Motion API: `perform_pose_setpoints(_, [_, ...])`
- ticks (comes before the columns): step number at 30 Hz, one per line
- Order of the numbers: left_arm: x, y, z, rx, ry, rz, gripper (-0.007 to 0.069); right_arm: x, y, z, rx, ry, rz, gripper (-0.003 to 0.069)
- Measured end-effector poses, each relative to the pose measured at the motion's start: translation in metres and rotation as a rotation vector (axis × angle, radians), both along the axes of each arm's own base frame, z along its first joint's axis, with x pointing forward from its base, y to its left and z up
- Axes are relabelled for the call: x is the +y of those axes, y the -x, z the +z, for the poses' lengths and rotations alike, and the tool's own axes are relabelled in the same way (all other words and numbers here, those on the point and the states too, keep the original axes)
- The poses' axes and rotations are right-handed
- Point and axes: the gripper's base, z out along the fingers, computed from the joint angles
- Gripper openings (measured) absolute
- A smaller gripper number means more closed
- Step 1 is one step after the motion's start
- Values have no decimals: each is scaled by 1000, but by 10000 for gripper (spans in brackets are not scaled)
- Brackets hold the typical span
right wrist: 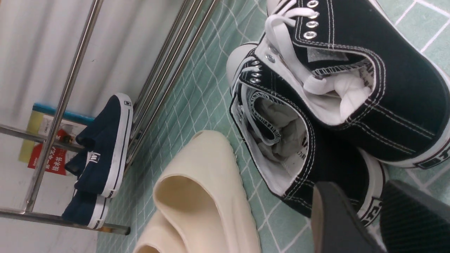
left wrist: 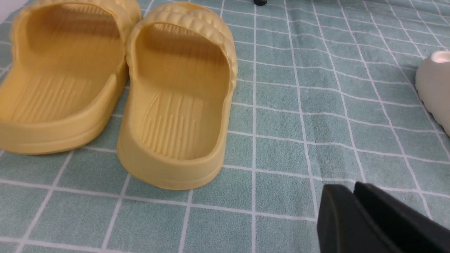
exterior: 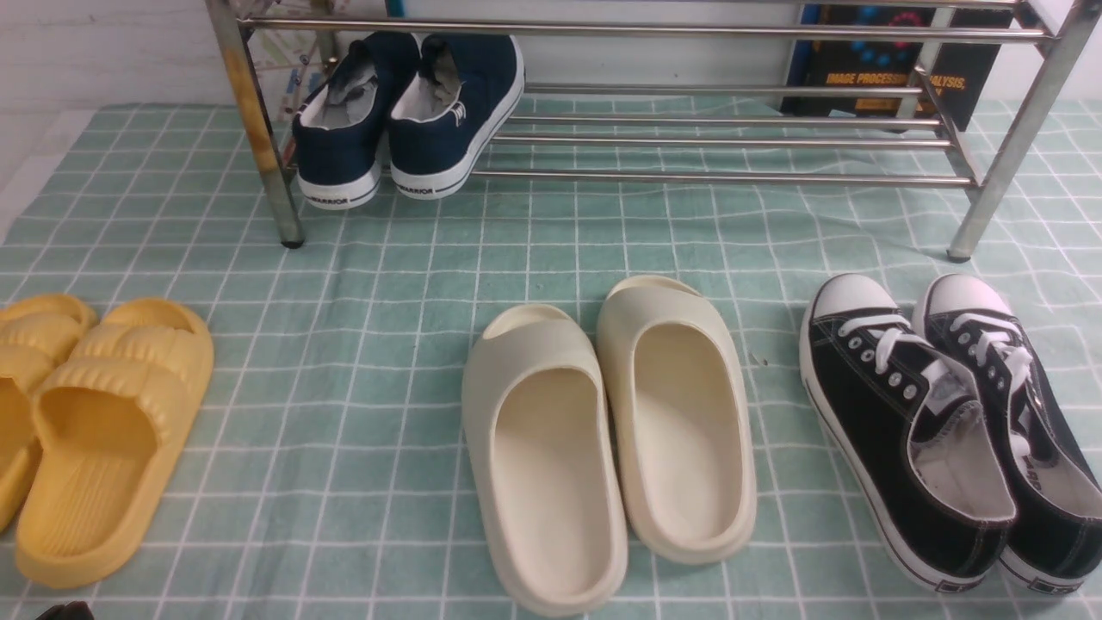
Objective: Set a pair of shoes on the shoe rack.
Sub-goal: Use the right arm to grab the shoe closest to it
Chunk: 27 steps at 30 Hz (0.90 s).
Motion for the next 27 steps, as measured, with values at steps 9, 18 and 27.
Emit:
perform_pose_setpoints(9, [0, 0, 0, 0, -1, 0, 72, -2, 0, 7, -56, 172, 18, 239])
perform_pose_setpoints(18, [0, 0, 0, 1, -3, 0, 78, 3, -4, 115, -117, 632, 211, 22])
perform_pose_setpoints(27, [0, 0, 0, 1, -4, 0, 88, 12, -78, 161, 314, 961, 830, -3])
